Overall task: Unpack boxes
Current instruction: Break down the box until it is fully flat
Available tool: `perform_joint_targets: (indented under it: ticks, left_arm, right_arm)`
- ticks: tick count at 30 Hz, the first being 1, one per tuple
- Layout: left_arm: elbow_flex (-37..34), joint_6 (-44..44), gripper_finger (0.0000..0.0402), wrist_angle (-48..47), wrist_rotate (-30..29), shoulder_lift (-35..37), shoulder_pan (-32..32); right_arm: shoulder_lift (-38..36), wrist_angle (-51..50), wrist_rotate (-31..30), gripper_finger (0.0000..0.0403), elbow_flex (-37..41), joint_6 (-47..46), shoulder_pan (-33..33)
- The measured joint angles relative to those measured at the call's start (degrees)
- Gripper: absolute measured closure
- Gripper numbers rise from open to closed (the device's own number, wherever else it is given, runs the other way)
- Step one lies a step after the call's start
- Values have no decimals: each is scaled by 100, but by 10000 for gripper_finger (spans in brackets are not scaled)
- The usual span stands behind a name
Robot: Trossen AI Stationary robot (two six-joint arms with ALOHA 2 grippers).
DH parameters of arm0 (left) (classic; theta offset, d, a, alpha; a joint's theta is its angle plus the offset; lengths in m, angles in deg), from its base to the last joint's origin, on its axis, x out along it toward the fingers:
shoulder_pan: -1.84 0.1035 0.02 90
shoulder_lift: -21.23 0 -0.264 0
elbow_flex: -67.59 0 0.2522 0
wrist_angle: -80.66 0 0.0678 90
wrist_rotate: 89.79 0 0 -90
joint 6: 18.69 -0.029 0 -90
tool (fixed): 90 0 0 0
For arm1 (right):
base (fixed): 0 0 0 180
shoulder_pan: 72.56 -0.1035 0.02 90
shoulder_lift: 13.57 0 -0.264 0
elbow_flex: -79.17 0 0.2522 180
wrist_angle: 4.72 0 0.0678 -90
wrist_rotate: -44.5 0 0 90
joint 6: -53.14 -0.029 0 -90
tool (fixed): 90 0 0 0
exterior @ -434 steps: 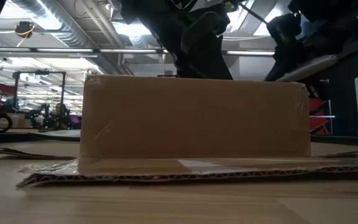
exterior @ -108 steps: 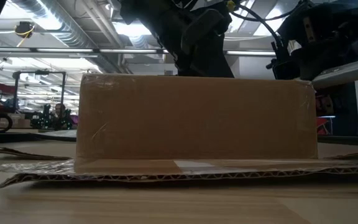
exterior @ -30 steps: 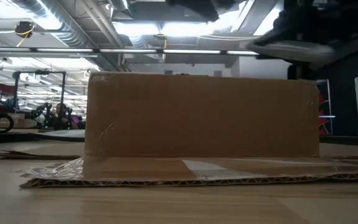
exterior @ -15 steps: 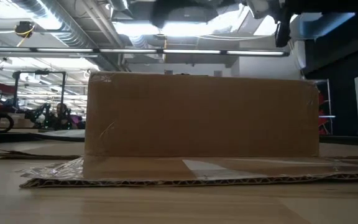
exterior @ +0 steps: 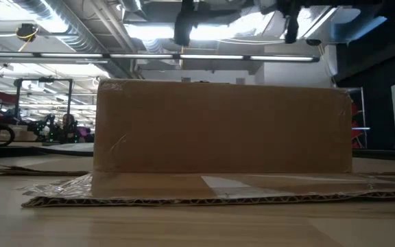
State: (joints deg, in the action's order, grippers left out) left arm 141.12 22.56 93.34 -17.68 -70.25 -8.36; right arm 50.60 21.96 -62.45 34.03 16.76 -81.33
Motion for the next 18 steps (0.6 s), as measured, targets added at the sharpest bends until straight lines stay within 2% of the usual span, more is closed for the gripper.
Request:
perform_joint_targets:
  ticks: [6,12,18]
  left_arm:
    - [2,-252,163,-56,291,0,123]
    - [2,-451,163,-96,304,-2,157]
    - [2,-884,163,-70,302,-2,175]
  right_arm:
    - [649,4,738,345,-435,-83,308]
    - [1120,2,1241,345,-970,-70,515]
    - [1516,-62,1667,345,-1170,-123,506]
